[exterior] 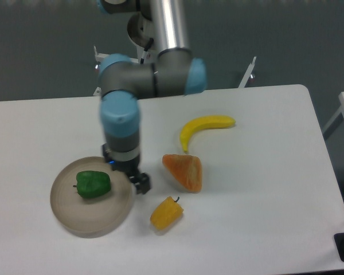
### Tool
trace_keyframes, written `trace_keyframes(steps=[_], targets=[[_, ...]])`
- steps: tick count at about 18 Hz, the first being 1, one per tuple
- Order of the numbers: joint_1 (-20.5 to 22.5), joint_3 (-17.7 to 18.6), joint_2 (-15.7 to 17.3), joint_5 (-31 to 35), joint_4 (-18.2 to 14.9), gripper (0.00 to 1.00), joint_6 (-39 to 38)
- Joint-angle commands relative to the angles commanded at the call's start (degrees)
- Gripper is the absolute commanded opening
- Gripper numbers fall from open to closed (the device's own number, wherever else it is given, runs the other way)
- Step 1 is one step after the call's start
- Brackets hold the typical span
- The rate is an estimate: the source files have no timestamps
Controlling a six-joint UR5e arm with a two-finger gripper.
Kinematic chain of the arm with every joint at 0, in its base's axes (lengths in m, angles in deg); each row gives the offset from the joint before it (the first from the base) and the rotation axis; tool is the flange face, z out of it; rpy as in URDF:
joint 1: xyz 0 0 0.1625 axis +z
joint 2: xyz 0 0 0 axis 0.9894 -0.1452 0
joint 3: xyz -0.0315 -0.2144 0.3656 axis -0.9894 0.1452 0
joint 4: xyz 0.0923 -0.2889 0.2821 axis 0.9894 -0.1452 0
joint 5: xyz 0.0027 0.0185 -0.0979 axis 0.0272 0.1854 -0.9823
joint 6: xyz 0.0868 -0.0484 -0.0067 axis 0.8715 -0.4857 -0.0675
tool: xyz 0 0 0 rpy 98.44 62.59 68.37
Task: Place the green pepper on the plate
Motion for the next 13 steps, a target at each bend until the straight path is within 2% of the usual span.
trace_keyframes(steps=[4,6,8,10,11,13], targets=[[4.5,0.0,2.7,0.3,-6.6,1.00,9.9],[7.3,0.6,3.0,0.4,-9.0,1.00,16.5],[10.0,1.4,3.3,0.8,-9.1,1.00,23.6],[10.7,2.0,3.4,5.0,-9.1,1.00,29.3],[11.6,2.4,3.4,7.6,-9.1,1.00,31.6],[13.2,2.5,3.5,8.3,-9.1,1.00,34.3]])
